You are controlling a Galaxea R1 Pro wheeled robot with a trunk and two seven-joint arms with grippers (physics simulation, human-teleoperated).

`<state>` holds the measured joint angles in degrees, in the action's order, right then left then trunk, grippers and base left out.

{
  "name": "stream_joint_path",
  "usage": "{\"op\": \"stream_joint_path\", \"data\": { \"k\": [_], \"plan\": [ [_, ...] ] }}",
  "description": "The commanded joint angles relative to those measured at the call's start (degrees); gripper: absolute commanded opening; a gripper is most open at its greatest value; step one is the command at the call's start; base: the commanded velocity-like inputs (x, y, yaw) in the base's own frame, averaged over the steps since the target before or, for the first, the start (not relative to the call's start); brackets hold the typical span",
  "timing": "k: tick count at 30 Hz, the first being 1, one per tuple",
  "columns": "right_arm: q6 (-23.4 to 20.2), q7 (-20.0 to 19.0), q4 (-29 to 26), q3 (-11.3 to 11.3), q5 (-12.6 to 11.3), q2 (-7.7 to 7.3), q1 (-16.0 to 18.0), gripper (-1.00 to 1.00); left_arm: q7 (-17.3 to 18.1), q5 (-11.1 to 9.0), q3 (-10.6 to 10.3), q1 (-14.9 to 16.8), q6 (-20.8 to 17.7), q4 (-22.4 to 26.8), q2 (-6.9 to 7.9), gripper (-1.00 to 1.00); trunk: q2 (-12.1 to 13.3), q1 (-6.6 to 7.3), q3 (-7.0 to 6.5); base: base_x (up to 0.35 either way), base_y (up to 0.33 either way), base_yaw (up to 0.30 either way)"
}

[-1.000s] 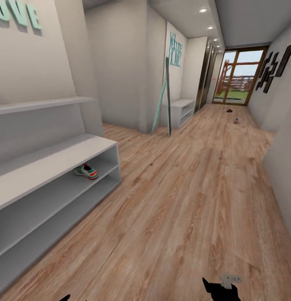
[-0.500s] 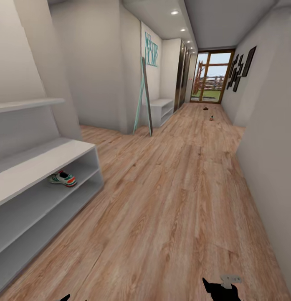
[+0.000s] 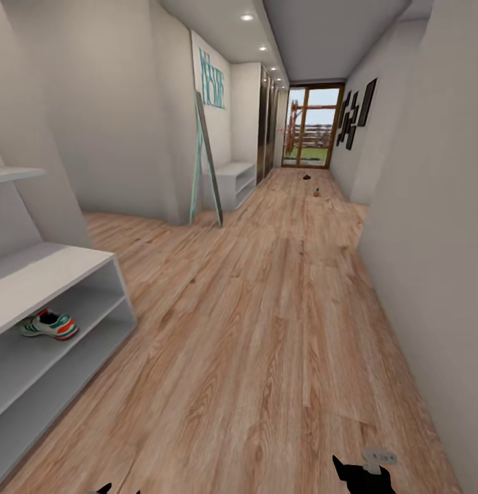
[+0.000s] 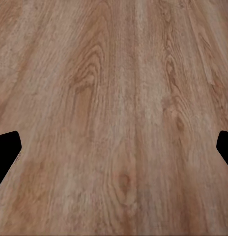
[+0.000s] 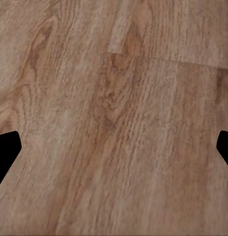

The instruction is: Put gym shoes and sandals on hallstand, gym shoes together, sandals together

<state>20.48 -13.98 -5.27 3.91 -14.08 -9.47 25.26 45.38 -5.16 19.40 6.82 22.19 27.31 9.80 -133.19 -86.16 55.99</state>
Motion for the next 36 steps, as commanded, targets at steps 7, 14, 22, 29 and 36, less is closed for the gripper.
{"op": "stream_joint_path", "data": {
  "k": [7,14,22,29,36],
  "plan": [
    [0.2,-0.3,0.1,0.4,-0.6,-0.02,0.1,1.0,0.2,-0.3,0.2,0.0,0.0,-0.1,0.03,1.0,0.0,-0.02,0.05,0.338,0.0,-0.04],
    [0.2,-0.3,0.1,0.5,-0.5,-0.02,0.1,1.0,0.2,-0.3,0.2,0.0,0.0,-0.1,0.04,1.0,0.0,-0.02,0.05,0.339,0.0,-0.007],
    [0.3,-0.3,0.1,0.5,-0.5,-0.06,0.0,1.0,0.1,-0.3,0.2,0.0,0.0,-0.1,0.04,1.0,0.0,-0.02,0.05,0.339,0.0,-0.001],
    [0.3,-0.3,0.1,0.5,-0.5,-0.1,0.0,1.0,0.1,-0.3,0.2,0.0,0.0,-0.2,0.04,1.0,0.0,-0.02,0.05,0.339,0.0,0.0],
    [0.3,-0.3,0.1,0.5,-0.5,-0.11,-0.1,1.0,0.1,-0.3,0.3,0.0,0.0,-0.3,0.04,1.0,0.0,-0.02,0.05,0.339,0.0,0.0]
  ]
}}
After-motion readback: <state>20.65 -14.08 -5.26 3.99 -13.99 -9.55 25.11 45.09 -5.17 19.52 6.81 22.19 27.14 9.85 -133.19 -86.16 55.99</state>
